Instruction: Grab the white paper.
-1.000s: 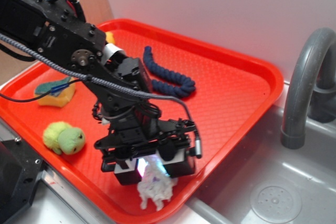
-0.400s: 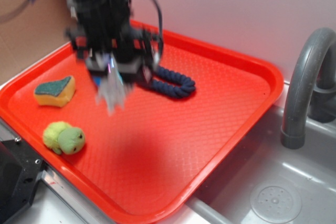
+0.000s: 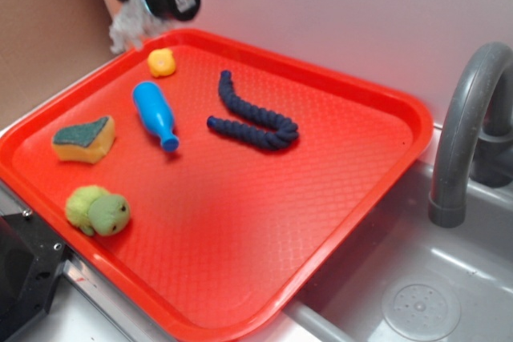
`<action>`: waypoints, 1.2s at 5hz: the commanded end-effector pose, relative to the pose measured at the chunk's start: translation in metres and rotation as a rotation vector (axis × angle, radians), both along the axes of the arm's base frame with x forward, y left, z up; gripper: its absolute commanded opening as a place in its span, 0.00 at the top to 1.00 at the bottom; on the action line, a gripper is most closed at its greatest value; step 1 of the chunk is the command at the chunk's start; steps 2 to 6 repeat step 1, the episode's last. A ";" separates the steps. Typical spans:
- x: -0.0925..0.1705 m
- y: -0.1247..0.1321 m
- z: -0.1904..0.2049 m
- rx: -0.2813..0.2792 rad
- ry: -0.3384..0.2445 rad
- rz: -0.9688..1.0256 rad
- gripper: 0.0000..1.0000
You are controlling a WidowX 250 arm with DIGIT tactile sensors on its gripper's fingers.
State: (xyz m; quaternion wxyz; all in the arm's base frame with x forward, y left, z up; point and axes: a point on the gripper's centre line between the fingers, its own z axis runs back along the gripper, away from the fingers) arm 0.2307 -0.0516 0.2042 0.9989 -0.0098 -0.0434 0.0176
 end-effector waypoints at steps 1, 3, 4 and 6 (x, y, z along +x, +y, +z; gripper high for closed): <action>0.005 0.008 0.052 0.039 -0.188 0.031 1.00; 0.005 0.008 0.052 0.039 -0.188 0.031 1.00; 0.005 0.008 0.052 0.039 -0.188 0.031 1.00; 0.005 0.008 0.052 0.039 -0.188 0.031 1.00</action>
